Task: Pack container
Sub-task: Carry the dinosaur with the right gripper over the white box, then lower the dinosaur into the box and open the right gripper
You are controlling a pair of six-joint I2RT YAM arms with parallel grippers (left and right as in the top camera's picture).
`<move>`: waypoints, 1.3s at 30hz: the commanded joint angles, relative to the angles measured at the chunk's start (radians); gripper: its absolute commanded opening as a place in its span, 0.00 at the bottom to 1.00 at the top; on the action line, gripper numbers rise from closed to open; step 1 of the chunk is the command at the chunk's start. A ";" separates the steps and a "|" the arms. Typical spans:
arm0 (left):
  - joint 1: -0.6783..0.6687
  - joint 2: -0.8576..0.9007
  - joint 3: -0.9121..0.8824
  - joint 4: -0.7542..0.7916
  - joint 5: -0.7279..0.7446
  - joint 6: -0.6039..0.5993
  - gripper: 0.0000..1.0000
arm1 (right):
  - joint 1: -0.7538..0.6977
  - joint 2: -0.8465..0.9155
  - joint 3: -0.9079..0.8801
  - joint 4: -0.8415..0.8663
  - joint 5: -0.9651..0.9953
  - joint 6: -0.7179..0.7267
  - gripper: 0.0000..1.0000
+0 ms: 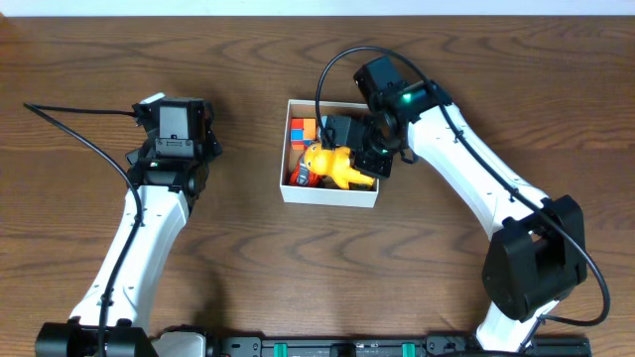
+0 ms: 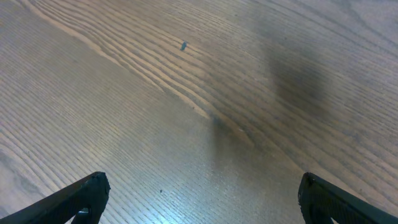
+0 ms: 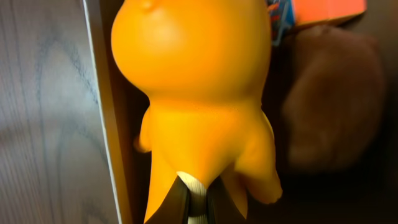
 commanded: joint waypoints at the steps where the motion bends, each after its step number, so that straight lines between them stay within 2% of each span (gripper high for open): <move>1: 0.002 0.008 0.008 -0.002 -0.024 -0.012 0.98 | -0.006 -0.011 -0.047 0.018 0.000 0.013 0.01; 5: 0.002 0.008 0.008 -0.002 -0.024 -0.012 0.98 | -0.006 -0.011 -0.068 0.043 0.000 0.013 0.01; 6: 0.002 0.008 0.008 -0.002 -0.024 -0.012 0.98 | -0.006 -0.011 -0.067 0.044 0.000 0.013 0.10; 7: 0.002 0.008 0.008 -0.003 -0.024 -0.012 0.98 | -0.006 -0.011 -0.067 0.046 0.000 0.014 0.30; 8: 0.002 0.008 0.008 -0.002 -0.024 -0.012 0.98 | -0.006 -0.012 -0.066 0.047 0.000 0.014 0.38; 11: 0.002 0.008 0.008 -0.003 -0.024 -0.012 0.98 | -0.006 -0.012 -0.064 0.051 0.000 0.014 0.52; 14: 0.002 0.008 0.008 -0.002 -0.024 -0.012 0.98 | -0.006 -0.012 -0.059 0.050 0.000 0.014 0.56; 17: 0.002 0.008 0.008 -0.002 -0.024 -0.012 0.98 | -0.006 -0.014 -0.044 0.051 0.000 0.014 0.49; 20: 0.002 0.008 0.008 -0.002 -0.024 -0.012 0.98 | -0.005 -0.023 -0.014 0.053 -0.001 0.015 0.33; 25: 0.002 0.008 0.008 -0.002 -0.024 -0.012 0.98 | 0.002 -0.043 0.047 0.053 -0.057 0.053 0.29; 28: 0.002 0.008 0.008 -0.002 -0.023 -0.012 0.98 | 0.016 -0.045 0.051 0.061 -0.152 0.052 0.04; 29: 0.002 0.008 0.008 -0.003 -0.024 -0.012 0.98 | 0.021 -0.045 0.051 0.062 -0.178 0.052 0.01; 32: 0.002 0.008 0.008 -0.002 -0.024 -0.012 0.98 | 0.041 -0.045 0.051 0.062 -0.245 0.051 0.01; 39: 0.002 0.008 0.008 -0.003 -0.024 -0.012 0.98 | 0.106 -0.037 0.046 0.081 -0.235 0.029 0.01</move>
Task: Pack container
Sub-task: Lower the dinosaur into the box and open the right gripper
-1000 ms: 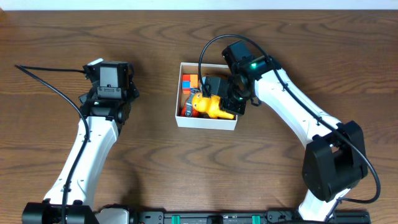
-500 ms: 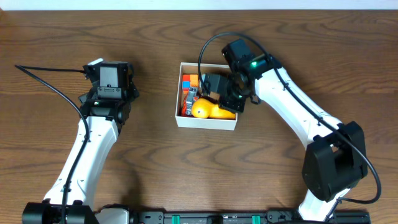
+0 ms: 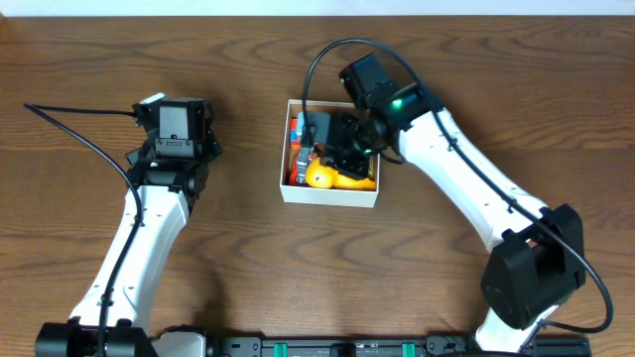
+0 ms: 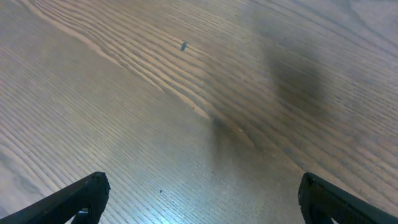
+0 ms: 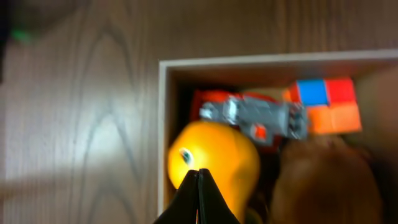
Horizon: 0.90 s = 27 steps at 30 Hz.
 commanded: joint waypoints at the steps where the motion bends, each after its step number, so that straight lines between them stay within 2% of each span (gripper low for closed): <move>1: 0.002 0.008 0.008 -0.002 -0.024 -0.012 0.98 | 0.034 -0.009 0.013 0.006 -0.022 -0.015 0.01; 10: 0.002 0.008 0.008 -0.002 -0.024 -0.012 0.98 | 0.043 0.049 0.012 0.008 0.029 -0.015 0.01; 20: 0.002 0.008 0.008 -0.002 -0.024 -0.012 0.98 | 0.027 0.218 0.012 0.008 0.119 -0.014 0.01; 27: 0.002 0.008 0.008 -0.002 -0.024 -0.012 0.98 | -0.005 0.231 0.012 -0.034 0.155 -0.010 0.01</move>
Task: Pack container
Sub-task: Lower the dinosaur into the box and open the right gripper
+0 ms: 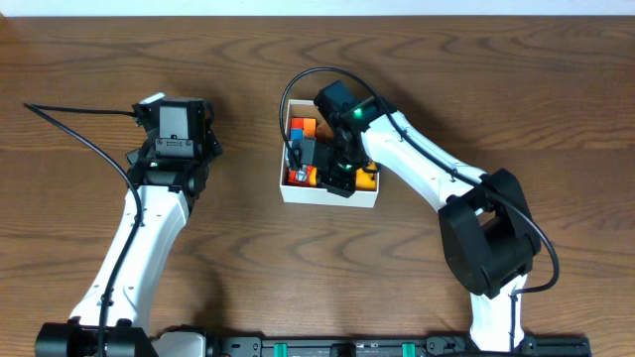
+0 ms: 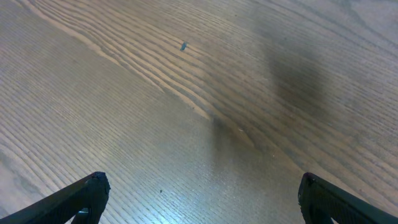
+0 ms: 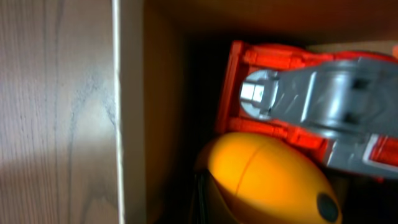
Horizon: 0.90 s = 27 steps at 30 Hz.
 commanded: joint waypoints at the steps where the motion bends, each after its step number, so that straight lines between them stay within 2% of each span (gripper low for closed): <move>1: 0.002 0.008 0.008 -0.002 -0.024 -0.012 0.98 | -0.039 0.024 0.010 -0.005 0.089 -0.009 0.01; 13: 0.002 0.008 0.008 -0.002 -0.024 -0.012 0.98 | -0.039 0.033 0.015 0.026 0.042 -0.003 0.02; 21: 0.002 0.008 0.008 -0.002 -0.024 -0.012 0.98 | -0.014 -0.014 0.055 0.021 -0.013 0.001 0.11; 27: 0.002 0.008 0.008 -0.002 -0.024 -0.012 0.98 | -0.012 -0.059 0.079 0.018 -0.016 0.016 0.13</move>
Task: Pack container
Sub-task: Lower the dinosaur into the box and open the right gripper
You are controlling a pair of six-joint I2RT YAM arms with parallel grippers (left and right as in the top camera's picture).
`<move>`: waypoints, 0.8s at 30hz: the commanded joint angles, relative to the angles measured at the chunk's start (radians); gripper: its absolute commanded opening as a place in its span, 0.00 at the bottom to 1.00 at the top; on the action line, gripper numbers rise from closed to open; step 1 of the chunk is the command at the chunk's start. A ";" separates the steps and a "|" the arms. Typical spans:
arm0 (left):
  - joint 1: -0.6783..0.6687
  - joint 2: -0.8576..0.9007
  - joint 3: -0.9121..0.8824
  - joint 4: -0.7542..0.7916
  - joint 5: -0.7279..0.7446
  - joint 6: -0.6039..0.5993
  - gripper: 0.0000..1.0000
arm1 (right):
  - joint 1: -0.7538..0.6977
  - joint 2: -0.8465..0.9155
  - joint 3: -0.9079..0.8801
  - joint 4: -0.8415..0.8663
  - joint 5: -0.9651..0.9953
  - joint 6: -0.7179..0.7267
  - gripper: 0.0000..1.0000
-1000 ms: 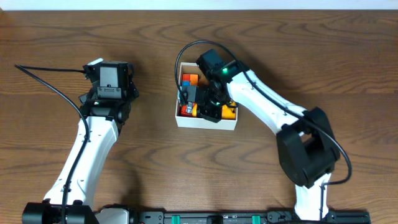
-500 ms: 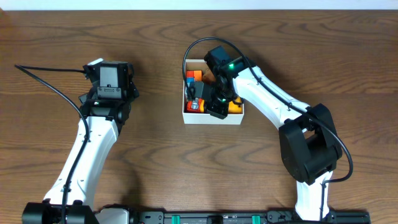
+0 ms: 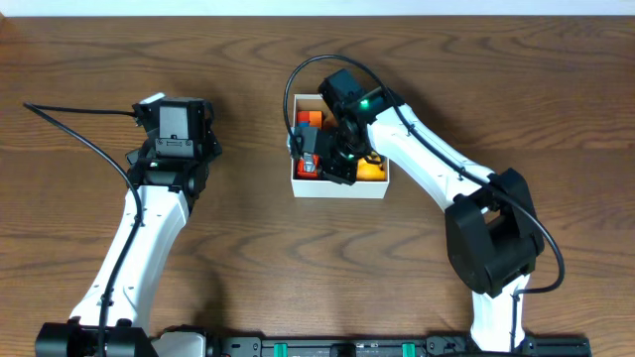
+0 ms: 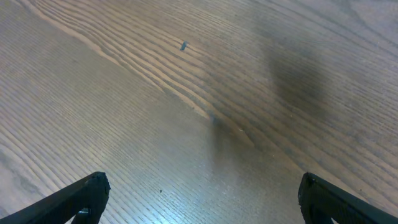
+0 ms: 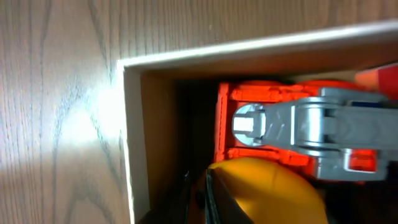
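Observation:
The white box [image 3: 342, 189] stands at the table's middle, with a red and grey toy [image 3: 307, 162], an orange cube [image 3: 310, 119] and a yellow duck toy [image 3: 371, 171] inside. My right gripper [image 3: 333, 159] reaches down into the box. In the right wrist view its thin fingers [image 5: 198, 198] are shut between the box wall [image 5: 132, 149] and the yellow toy [image 5: 267, 193], below the red and grey toy [image 5: 292, 127]. My left gripper [image 4: 202, 200] hangs open over bare wood far to the left, with nothing between its fingers.
A black cable [image 3: 69, 124] trails across the table's left side towards the left arm [image 3: 149, 228]. The right arm [image 3: 446, 164] stretches from the lower right over the box's right side.
The box now sits a little further right and nearer the back. My right gripper is still shut low inside it against the yellow toy. The left arm has not moved.
My right gripper was shut on the yellow duck's tail end, holding it over the box's right part. Then the duck lay in the box with the shut gripper above it. After that the gripper was deep in the box's left side, and now the box has shifted right.

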 commanded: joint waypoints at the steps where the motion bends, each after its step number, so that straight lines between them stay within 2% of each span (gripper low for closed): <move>1: 0.002 0.008 0.008 -0.002 -0.024 -0.012 0.98 | 0.006 -0.055 0.027 0.003 -0.014 0.011 0.13; 13: 0.002 0.008 0.008 -0.003 -0.024 -0.012 0.98 | -0.004 -0.106 0.027 -0.002 0.018 0.011 0.16; 21: 0.002 0.008 0.008 -0.002 -0.024 -0.012 0.98 | -0.025 -0.104 0.027 -0.023 0.178 0.012 0.04; 24: 0.002 0.008 0.008 -0.003 -0.024 -0.012 0.98 | -0.041 -0.103 0.027 -0.019 0.177 0.039 0.02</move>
